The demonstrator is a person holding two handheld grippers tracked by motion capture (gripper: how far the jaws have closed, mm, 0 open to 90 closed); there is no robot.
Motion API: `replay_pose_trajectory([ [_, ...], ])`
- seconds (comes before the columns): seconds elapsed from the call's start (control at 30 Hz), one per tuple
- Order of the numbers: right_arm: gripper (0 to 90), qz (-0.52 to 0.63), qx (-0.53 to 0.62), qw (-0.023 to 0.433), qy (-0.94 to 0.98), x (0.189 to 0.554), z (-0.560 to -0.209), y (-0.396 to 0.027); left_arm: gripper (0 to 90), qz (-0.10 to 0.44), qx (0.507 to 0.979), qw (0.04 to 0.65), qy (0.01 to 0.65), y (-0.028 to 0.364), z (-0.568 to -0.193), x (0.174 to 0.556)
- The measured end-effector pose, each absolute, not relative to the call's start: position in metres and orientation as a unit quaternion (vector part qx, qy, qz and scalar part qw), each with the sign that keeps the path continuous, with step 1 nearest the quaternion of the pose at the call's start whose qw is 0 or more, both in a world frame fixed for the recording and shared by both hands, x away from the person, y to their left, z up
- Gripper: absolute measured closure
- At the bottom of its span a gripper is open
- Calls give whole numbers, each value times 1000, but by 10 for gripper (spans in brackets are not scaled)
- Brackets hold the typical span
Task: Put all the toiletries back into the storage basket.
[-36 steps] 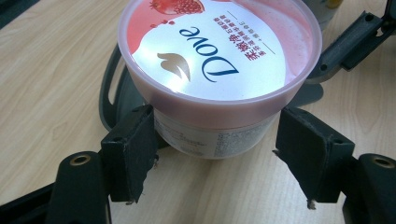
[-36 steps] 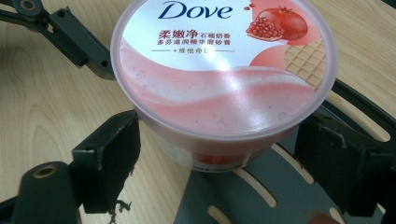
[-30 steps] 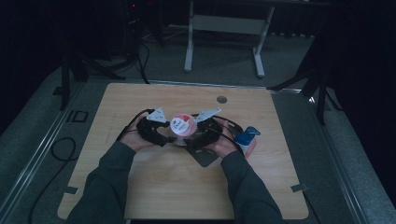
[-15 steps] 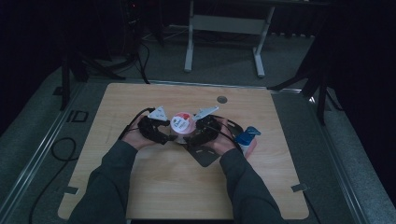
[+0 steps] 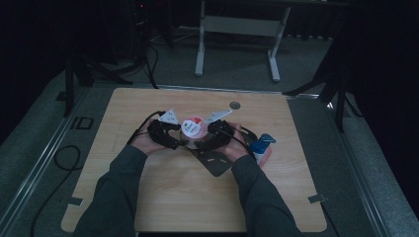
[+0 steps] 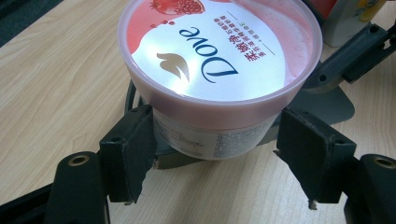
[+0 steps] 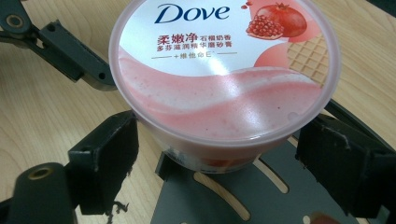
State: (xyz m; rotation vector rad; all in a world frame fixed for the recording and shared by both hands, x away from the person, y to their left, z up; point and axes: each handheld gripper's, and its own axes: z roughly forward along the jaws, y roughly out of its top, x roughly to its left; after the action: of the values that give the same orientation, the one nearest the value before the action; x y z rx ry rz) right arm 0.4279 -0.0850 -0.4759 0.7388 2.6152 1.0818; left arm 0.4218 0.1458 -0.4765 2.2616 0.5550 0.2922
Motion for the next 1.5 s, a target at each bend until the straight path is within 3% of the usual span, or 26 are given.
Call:
replay_pose_trajectory([
  [1.5,127,352,279,116,886,449,-484,-81,280,124,883,377,249,138,-487,441],
])
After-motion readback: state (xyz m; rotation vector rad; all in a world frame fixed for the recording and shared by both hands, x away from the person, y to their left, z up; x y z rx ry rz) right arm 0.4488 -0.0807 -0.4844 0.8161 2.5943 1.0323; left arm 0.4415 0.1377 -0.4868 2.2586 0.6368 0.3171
